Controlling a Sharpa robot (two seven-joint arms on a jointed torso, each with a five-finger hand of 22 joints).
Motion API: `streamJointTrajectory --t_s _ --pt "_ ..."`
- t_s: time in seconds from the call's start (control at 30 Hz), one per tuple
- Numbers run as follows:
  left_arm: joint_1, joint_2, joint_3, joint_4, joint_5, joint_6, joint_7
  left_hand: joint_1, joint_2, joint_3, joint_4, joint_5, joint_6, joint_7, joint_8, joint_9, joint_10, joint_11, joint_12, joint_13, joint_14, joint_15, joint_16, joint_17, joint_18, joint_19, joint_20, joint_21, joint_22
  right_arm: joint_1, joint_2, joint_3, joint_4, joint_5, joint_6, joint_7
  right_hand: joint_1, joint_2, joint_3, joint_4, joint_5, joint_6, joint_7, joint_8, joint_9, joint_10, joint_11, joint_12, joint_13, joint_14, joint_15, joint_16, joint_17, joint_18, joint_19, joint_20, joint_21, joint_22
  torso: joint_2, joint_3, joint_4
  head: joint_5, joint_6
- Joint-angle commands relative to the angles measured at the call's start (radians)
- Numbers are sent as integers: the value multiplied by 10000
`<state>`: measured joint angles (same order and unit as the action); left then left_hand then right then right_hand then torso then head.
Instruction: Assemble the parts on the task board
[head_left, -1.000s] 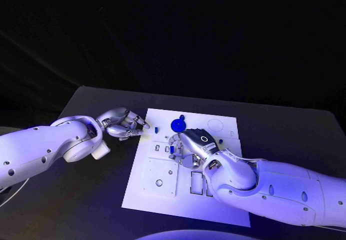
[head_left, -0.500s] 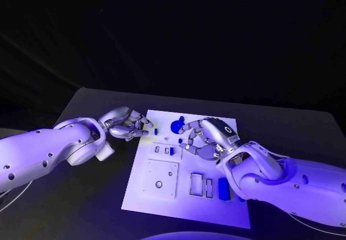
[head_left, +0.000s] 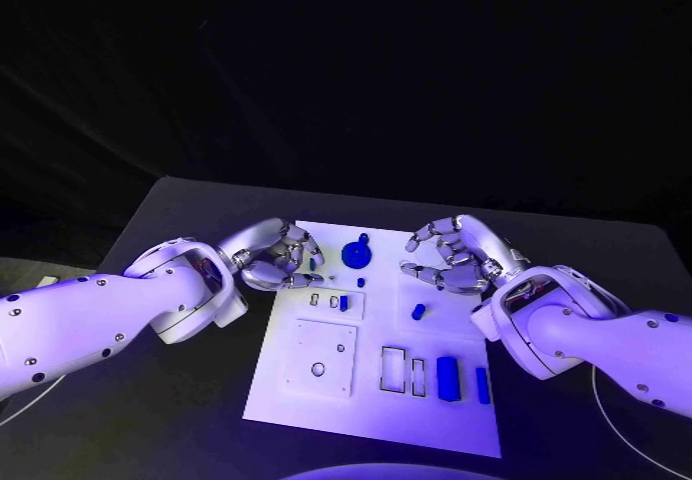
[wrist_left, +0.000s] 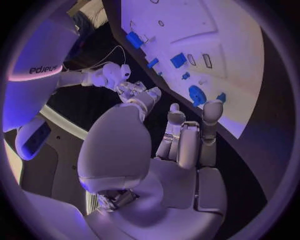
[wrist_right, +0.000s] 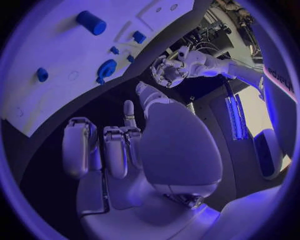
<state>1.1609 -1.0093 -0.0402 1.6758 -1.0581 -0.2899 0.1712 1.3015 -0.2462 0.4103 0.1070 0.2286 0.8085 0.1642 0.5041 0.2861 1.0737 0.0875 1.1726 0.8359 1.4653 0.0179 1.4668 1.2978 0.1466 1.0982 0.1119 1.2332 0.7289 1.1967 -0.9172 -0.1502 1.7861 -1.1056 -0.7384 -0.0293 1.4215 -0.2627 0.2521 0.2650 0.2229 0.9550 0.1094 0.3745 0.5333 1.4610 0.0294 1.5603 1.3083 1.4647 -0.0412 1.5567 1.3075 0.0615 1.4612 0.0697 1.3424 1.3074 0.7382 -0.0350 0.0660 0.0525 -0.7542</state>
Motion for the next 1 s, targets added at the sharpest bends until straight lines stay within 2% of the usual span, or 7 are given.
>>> streamJointTrajectory --t_s 0.03,0.17,0.2,0.37,0.47,0.73,1.0 --pt "-23 125 -22 211 -1952 -253 -1315 119 -36 -245 144 -23 -211 -7 315 155 -32 -61 52 -35 36 -38 68 63 55 96 11 12 79 33 -104 1 -104 400 634 160 71 141 -230 111 25 -59 -80 240 70 1098 -56 105 2625 1019 -4 70 2412 -180 298 -39 196 1931 9 1 8 13 -1" --pt "-41 332 -57 369 -2695 114 -2345 231 -74 -713 508 -30 -634 -12 802 372 -192 -54 37 -225 68 -37 115 133 37 162 12 49 150 85 -210 1 -273 188 699 28 180 230 -514 210 56 -90 -110 505 138 1098 -74 105 2625 1057 -14 135 2614 -221 380 -49 397 2020 12 -3 -1 52 0" --pt "-45 396 -66 396 -2849 231 -2614 266 -83 -947 663 -17 -864 -5 936 429 -473 -41 -97 -524 43 -26 104 88 43 129 24 25 101 104 -229 1 -319 147 698 7 186 239 -540 216 59 -88 -115 532 146 1098 -77 105 2625 1061 -16 141 2633 -226 391 -50 423 2031 12 0 -4 60 -2" --pt "-56 719 -108 453 -3287 493 -3625 1086 198 -2276 1578 15 -1624 27 1933 730 -826 -5 38 -888 -13 11 96 -15 55 84 63 -3 27 185 -289 1 -520 112 639 -56 148 270 -638 244 64 -113 -116 603 167 1098 -78 105 2625 1061 -18 140 2632 -223 386 -52 408 2032 21 -2 2 74 4" --pt "-59 889 -122 466 -3431 524 -3950 1305 268 -2520 1787 22 -1724 35 2111 742 -819 1 98 -924 -7 15 104 -13 53 97 68 8 37 216 -296 1 -610 180 606 -74 128 280 -663 249 71 -137 -111 612 168 1098 -75 105 2625 1056 -17 133 2607 -210 362 -52 346 2014 20 2 -12 88 2" --pt "-62 1218 -142 518 -3633 652 -4446 1422 409 -2899 1841 30 -2053 72 2187 673 -885 34 133 -1045 5 42 121 6 50 105 86 22 43 273 -312 1 -727 293 476 -106 79 309 -733 250 97 -264 -82 620 162 1098 -51 105 2625 1040 -1 108 2525 -179 300 -44 188 1970 26 -1 -11 75 -26" --pt "-62 1249 -147 640 -3431 713 -4571 1349 540 -3192 1860 35 -2137 102 2264 621 -861 62 198 -1053 18 66 137 27 44 124 107 43 73 314 -342 1 -770 367 363 -132 61 319 -751 252 107 -301 -71 624 159 1098 -42 105 2625 1032 6 97 2486 -170 282 -39 144 1959 28 -9 -13 51 -35"
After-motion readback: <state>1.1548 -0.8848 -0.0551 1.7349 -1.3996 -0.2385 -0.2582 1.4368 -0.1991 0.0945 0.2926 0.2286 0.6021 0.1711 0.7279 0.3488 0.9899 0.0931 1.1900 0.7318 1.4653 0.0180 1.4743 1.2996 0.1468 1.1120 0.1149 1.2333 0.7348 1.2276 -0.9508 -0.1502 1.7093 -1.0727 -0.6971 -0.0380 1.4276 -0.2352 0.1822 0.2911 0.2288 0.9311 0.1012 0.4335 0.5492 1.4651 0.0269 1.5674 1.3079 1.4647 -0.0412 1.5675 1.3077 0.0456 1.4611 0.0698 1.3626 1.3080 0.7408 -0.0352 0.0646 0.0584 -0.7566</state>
